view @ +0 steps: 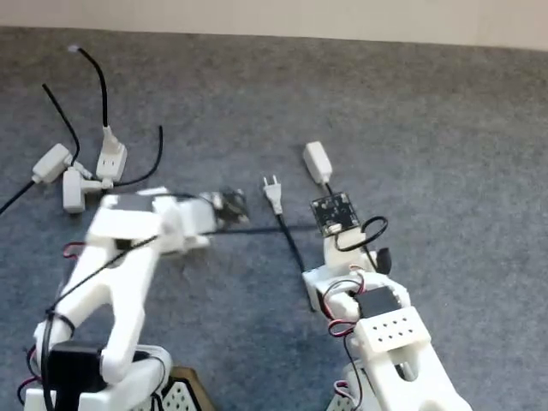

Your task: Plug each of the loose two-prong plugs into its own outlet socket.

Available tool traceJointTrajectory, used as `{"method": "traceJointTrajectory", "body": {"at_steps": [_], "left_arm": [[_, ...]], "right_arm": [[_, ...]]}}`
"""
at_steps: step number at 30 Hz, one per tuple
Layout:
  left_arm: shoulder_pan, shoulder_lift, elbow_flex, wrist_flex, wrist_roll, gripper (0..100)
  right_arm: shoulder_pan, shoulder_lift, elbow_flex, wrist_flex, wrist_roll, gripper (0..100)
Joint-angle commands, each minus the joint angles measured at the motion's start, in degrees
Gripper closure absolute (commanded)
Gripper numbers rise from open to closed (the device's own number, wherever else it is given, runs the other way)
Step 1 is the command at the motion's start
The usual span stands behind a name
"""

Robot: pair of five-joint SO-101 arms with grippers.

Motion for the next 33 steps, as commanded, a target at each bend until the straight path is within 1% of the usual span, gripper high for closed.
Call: {"method": "traceJointTrajectory", "body": {"at_steps": [1, 4, 7, 10, 14, 20, 22, 26, 28, 29, 33], "left_arm": [[-9.5, -0.9, -7.5, 2.5, 3.1, 100], [-16.4, -0.7, -11.1, 0.6, 7.4, 99], [-23.3, 0.7, -14.0, -2.6, 9.7, 99], [-29.2, 6.9, -19.1, -3.7, 11.8, 99], [-34.0, 18.3, -27.6, -2.3, 14.4, 99], [-39.0, 31.0, -42.2, 10.3, 15.3, 98], [-40.7, 33.2, -46.7, 14.9, 15.3, 91], [-42.9, 33.8, -54.6, 24.2, 15.3, 70], [-42.9, 33.8, -58.9, 28.7, 15.3, 65], [-42.9, 33.8, -61.1, 31.2, 15.3, 64], [-39.8, 33.8, -67.7, 40.2, 15.3, 68]], "right_arm": [[0.7, -0.7, -0.2, -0.9, 0.4, 54.4], [0.7, -0.7, -0.2, -0.9, 0.4, 54.4], [0.7, -0.7, -0.2, -0.8, 0.4, 54.4], [0.7, -0.7, -0.2, -0.8, 0.4, 54.4], [0.7, -0.7, -0.2, -0.8, 0.4, 54.4], [0.7, -0.7, -0.2, -0.7, 0.3, 54.4], [0.7, -0.7, -0.2, -0.7, 0.3, 54.4], [0.7, -0.7, -0.2, -0.6, 0.4, 54.4], [1.0, -0.7, -0.7, 1.5, 0.5, 54.4], [1.9, -0.9, -1.1, 3.5, 0.5, 54.4], [7.8, -0.7, -8.0, 10.5, 0.3, 54.4]]}}
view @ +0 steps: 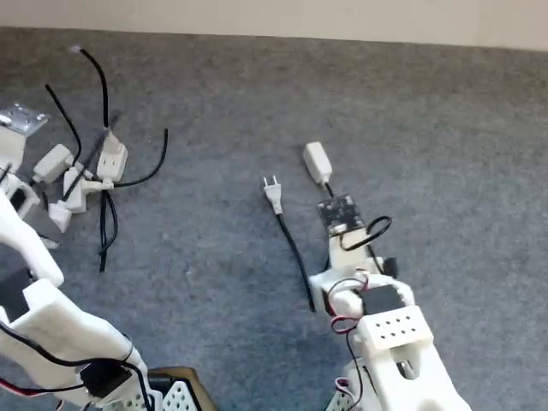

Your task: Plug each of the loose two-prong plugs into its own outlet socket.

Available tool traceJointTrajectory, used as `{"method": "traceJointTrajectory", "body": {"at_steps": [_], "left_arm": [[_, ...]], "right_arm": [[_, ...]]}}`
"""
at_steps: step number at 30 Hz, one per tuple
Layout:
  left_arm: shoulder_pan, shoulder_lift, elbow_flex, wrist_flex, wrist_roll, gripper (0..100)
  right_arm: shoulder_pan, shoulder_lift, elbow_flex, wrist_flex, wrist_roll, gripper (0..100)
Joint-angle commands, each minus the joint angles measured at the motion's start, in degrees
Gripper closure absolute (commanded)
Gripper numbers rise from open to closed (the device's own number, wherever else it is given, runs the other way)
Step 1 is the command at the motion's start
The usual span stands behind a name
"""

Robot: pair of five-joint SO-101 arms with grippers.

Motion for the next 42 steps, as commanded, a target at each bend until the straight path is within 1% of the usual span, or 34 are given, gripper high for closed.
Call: {"method": "traceJointTrajectory", "body": {"at_steps": [1, 2, 4, 8, 11, 13, 15, 17, 20, 22, 24, 26, 29, 31, 32, 34, 37, 39, 42], "left_arm": [[3.8, -0.7, -8.6, 9.8, 0.6, 68], [5.0, -0.7, -9.6, 11.1, 1.3, 69], [8.0, -0.7, -11.6, 12.7, 5.6, 70], [16.2, -0.7, -12.7, 13.5, 12.6, 69], [23.9, -0.7, -12.8, 13.5, 16.1, 70], [29.9, -0.7, -12.8, 13.4, 19.4, 70], [36.5, -0.1, -12.9, 12.9, 23.6, 70], [43.1, 0.0, -12.5, 9.8, 27.3, 70], [51.6, 0.0, -12.5, 2.0, 29.9, 70], [55.7, 0.1, -12.4, -4.9, 31.2, 70], [58.5, 1.5, -12.4, -11.5, 31.8, 70], [60.6, 4.9, -12.9, -16.4, 32.1, 70], [61.8, 10.9, -13.0, -19.5, 32.1, 70], [61.0, 12.6, -13.0, -17.9, 32.1, 70], [59.4, 12.5, -13.0, -17.1, 32.2, 70], [55.8, 10.9, -13.1, -14.3, 33.4, 70], [47.6, 6.5, -14.1, -9.0, 36.2, 70], [42.2, 3.9, -15.4, -4.3, 36.3, 70], [33.4, 1.4, -17.8, 1.9, 36.2, 70]], "right_arm": [[6.9, -0.7, -8.8, 7.1, 0.3, 54.4], [8.3, -0.7, -10.3, 8.1, 0.4, 54.4], [11.1, -1.0, -12.9, 9.8, 0.4, 54.4], [16.4, -0.7, -15.7, 10.8, 0.3, 54.4], [19.5, -0.7, -16.0, 10.4, 0.3, 54.4], [19.6, -0.6, -16.3, 10.2, 0.2, 54.4], [19.4, -1.0, -16.0, 8.9, -2.2, 54.4], [19.4, -0.9, -15.6, 7.3, -4.7, 54.4], [20.0, -1.0, -12.4, 6.7, -4.7, 54.4], [19.6, -1.0, -9.7, 6.7, -5.5, 54.4], [17.1, -1.0, -6.8, 5.9, -6.3, 54.4], [13.9, -1.0, -4.2, 4.4, -6.2, 54.4], [12.0, -1.0, -2.2, 1.9, -6.2, 54.4], [12.1, -1.0, -2.2, -0.7, -6.2, 54.4], [12.2, -0.8, -2.3, -1.6, -6.2, 54.4], [12.0, -0.6, -3.6, -2.2, -6.2, 54.4], [11.8, -0.4, -9.6, 1.5, -6.2, 54.4], [11.8, -0.4, -14.5, 4.2, -6.2, 54.4], [11.0, 1.4, -21.7, 5.2, -6.0, 54.5]]}}
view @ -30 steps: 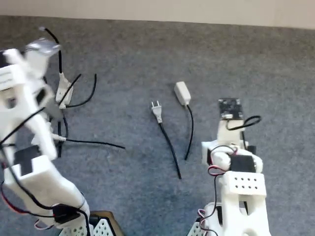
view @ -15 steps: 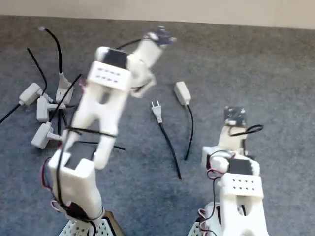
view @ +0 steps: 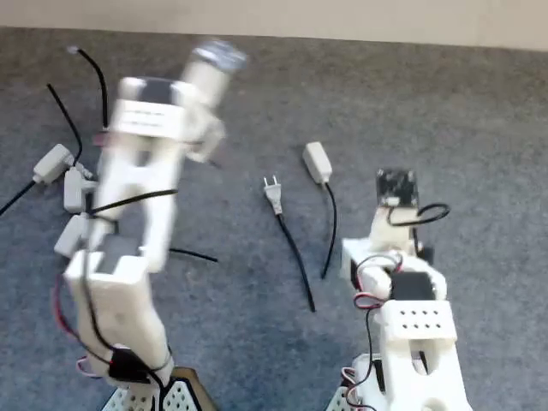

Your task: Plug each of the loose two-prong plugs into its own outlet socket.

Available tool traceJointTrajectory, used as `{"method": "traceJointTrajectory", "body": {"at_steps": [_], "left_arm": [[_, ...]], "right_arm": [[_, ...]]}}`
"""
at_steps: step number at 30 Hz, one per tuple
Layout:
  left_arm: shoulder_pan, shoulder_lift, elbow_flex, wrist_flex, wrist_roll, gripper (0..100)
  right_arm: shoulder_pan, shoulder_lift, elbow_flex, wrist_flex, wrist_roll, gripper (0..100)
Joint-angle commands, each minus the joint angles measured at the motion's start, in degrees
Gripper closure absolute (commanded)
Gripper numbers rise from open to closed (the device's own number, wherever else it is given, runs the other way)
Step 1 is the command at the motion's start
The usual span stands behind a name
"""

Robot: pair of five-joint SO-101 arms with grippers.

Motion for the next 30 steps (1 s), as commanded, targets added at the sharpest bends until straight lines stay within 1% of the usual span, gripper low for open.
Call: {"method": "traceJointTrajectory", "body": {"at_steps": [1, 3, 5, 8, 11, 13, 16, 21, 24, 28, 30], "left_arm": [[-13.9, -6.4, -5.0, 8.7, 0.4, 70], [-20.4, -6.5, -5.6, 9.3, -1.1, 70], [-26.5, -6.4, -5.5, 9.2, -4.2, 70], [-34.5, -6.4, -5.1, 6.8, -7.4, 70], [-40.6, -6.4, -3.8, 3.3, -10.8, 70], [-43.4, -6.3, -1.1, 0.4, -13.0, 70], [-46.2, -6.3, 4.1, -5.0, -15.9, 70], [-47.9, -6.3, 11.1, -13.5, -18.1, 70], [-48.0, -6.3, 12.9, -15.3, -18.1, 70], [-48.0, -6.4, 13.1, -14.9, -18.1, 70], [-48.0, -6.4, 13.1, -14.9, -18.1, 70]], "right_arm": [[-2.2, 3.6, -13.1, 1.6, 1.2, 54.5], [-3.6, 10.8, -18.0, 1.6, 3.2, 54.5], [-4.6, 20.2, -23.9, 1.6, 3.2, 54.5], [-5.7, 33.9, -34.5, 1.5, 3.5, 54.5], [-7.6, 45.8, -46.4, 1.5, 3.4, 54.5], [-8.5, 52.1, -53.1, 1.6, 3.3, 54.5], [-9.6, 59.1, -61.0, 1.6, 3.3, 54.5], [-9.8, 68.1, -65.5, 1.6, 3.2, 54.5], [-9.6, 72.0, -65.9, 1.5, 3.4, 54.5], [-10.0, 75.0, -66.0, 1.3, 3.5, 54.7], [-10.1, 75.6, -66.0, 0.6, 3.6, 57.8]]}}
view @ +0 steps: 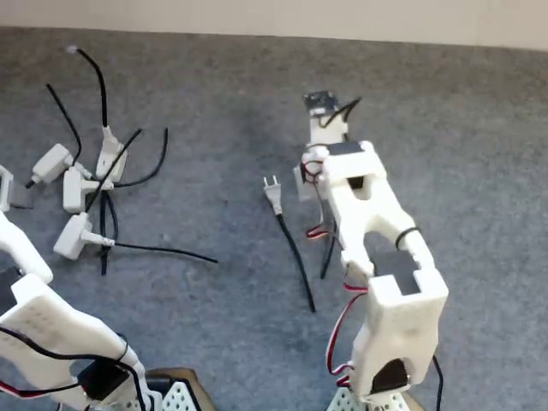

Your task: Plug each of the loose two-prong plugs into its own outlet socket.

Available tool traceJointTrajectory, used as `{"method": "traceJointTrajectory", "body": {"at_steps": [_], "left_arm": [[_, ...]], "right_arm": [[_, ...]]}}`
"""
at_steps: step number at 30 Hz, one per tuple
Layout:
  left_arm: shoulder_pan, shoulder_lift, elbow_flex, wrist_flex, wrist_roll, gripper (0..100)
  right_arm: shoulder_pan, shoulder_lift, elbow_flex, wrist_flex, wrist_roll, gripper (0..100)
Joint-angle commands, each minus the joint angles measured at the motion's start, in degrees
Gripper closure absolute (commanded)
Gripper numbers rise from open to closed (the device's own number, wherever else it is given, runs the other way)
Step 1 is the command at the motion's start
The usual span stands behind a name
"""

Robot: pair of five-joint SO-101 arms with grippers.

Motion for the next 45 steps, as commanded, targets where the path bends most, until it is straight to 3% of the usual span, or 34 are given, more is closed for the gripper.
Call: {"method": "traceJointTrajectory", "body": {"at_steps": [1, 6, 15, 23, 27, 39, 42, 45], "left_arm": [[-0.7, -3.0, -0.1, -0.6, -0.3, 70], [-1.5, -3.0, -0.1, -0.6, -0.3, 70], [-1.8, -3.0, -0.1, -0.5, -0.3, 70], [-1.9, -3.0, 0.0, -0.5, -0.3, 70], [-2.4, -3.0, 0.0, -0.5, -0.3, 70], [-2.4, -3.0, 0.0, -0.5, -0.3, 70], [-2.3, -3.0, 0.0, -0.5, -0.3, 70], [-2.3, -3.0, -0.1, 0.2, -1.4, 70]], "right_arm": [[-0.6, -0.4, -3.2, -2.3, 0.8, 60.1], [-1.5, -0.4, -2.9, -10.1, 8.6, 66.3], [-2.1, 5.8, -3.4, -10.8, 9.5, 67.4], [-2.2, 6.2, -3.4, -12.1, 9.5, 83.0], [-1.9, 5.5, -3.1, -12.0, 9.1, 99.8], [-1.8, -12.0, -1.9, 12.7, 4.9, 99.5], [-4.2, -17.4, 0.9, 17.0, 5.2, 99.5], [-9.0, -24.5, 7.1, 19.3, 10.1, 99.5]]}}
